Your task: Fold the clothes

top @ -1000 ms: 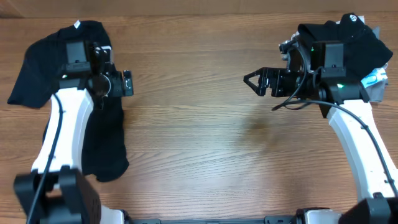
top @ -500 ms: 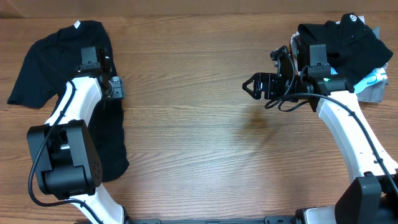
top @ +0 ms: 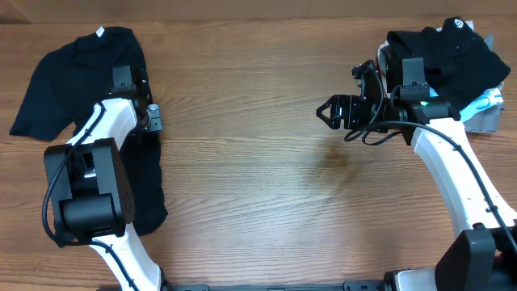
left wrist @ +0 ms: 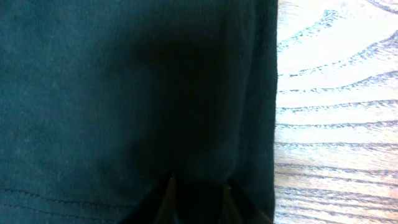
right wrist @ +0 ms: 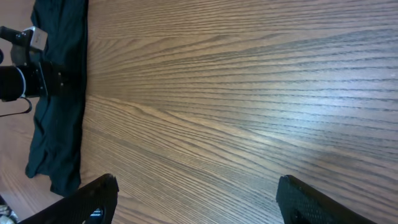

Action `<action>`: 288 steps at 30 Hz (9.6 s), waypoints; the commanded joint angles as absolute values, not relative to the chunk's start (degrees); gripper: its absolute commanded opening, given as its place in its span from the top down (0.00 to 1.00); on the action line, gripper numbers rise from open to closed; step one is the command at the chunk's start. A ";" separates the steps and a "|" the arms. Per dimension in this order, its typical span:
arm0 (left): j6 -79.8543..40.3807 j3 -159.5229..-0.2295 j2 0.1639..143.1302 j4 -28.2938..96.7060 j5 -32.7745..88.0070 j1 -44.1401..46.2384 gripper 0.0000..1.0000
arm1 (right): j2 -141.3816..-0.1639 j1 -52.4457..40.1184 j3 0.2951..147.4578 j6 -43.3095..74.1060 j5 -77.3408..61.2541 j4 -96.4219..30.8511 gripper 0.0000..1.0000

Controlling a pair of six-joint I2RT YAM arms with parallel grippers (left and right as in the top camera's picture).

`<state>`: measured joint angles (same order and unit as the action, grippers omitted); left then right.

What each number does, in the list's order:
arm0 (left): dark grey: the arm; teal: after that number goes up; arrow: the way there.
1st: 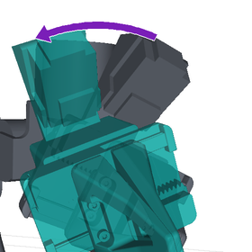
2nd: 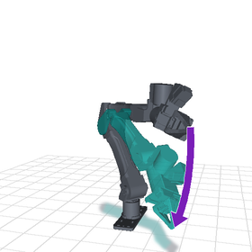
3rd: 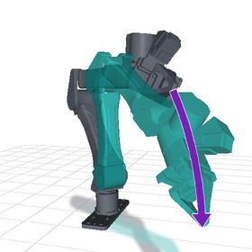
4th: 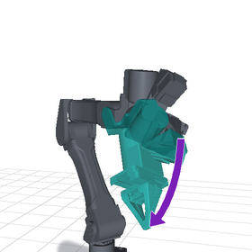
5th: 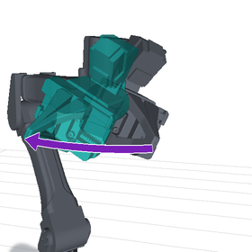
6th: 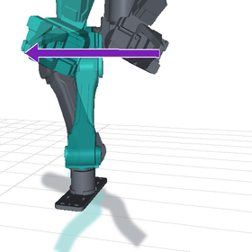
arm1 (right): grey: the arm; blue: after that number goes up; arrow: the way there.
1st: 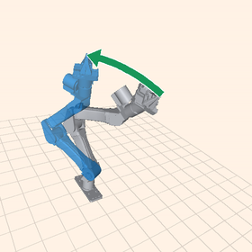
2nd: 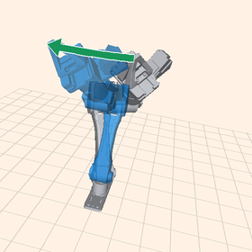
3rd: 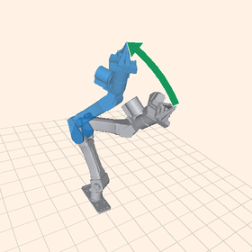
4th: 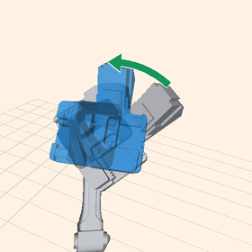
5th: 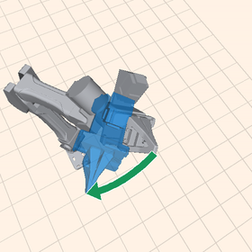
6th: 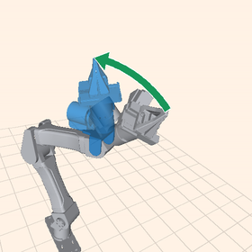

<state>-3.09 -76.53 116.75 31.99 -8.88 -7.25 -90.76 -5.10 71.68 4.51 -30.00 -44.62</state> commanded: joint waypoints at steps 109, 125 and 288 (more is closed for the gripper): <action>-6.92 -158.23 123.33 77.06 -5.34 12.78 0.96 | -90.87 -18.70 60.71 13.43 -25.10 -38.89 0.23; -6.85 -158.41 116.46 77.12 -6.63 12.75 0.96 | -105.23 -29.58 60.71 34.09 -14.96 -22.37 0.23; -31.79 -67.75 87.24 59.55 -8.97 6.66 0.00 | -65.08 -2.61 70.59 18.17 -9.32 -81.47 0.00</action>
<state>-32.69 -74.30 88.38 64.10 -16.23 11.33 -65.25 -2.72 74.32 18.00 -8.80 -82.70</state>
